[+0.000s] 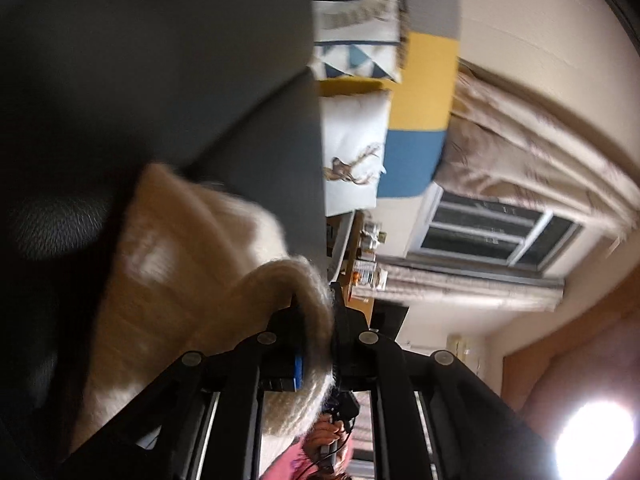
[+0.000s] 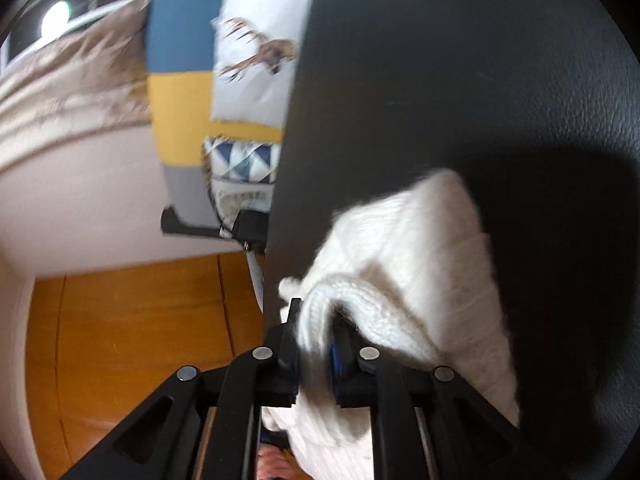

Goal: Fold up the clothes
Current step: 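Open both grippers to release the folded hem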

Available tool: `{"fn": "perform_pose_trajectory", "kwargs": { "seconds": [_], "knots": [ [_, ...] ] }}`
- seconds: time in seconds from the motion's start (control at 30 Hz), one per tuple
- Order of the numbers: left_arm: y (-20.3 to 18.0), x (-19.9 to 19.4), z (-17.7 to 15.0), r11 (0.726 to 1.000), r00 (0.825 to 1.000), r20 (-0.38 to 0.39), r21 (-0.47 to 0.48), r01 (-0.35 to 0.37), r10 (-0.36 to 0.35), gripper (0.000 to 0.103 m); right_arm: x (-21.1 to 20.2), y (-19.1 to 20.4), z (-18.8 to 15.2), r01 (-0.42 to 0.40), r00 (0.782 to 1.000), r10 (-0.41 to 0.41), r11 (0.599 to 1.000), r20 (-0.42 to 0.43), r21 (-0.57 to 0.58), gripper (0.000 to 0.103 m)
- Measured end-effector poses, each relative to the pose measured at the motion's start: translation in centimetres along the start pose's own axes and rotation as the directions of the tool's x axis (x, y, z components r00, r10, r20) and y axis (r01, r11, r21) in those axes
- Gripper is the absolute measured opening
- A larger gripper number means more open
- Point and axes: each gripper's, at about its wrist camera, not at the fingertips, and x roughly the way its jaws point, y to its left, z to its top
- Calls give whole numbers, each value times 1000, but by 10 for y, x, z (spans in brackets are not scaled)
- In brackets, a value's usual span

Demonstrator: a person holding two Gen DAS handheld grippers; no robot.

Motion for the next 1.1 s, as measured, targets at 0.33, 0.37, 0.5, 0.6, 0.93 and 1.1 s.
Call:
{"fn": "perform_pose_trajectory", "kwargs": {
  "seconds": [0.33, 0.37, 0.5, 0.6, 0.93, 1.1],
  "knots": [
    [0, -4, 20, 986, 984, 134, -105, 131, -116, 29, 15, 15, 22, -117, 987, 109, 991, 122, 65, 28],
    [-2, -8, 23, 989, 983, 155, -92, 114, -99, 30, 13, 17, 22, -120, 985, 113, 992, 131, 47, 28],
    [-30, -25, 15, 994, 972, 235, 94, -48, 24, 31, 5, 26, 20, -101, 984, 105, 994, 146, -37, 30],
    [-62, -21, -13, 924, 950, 284, 314, -218, 128, 31, 22, 43, -3, 13, 994, 12, 975, 111, -220, 30],
    [-88, 64, -87, 547, 908, 233, 735, -400, 349, 31, 86, 102, -87, 315, 928, -346, 544, 134, -777, 27],
    [-69, 54, -69, 454, 817, 394, 688, -566, 421, 27, 107, 98, -70, 451, 847, -476, 404, 238, -796, 15]
  ]
}}
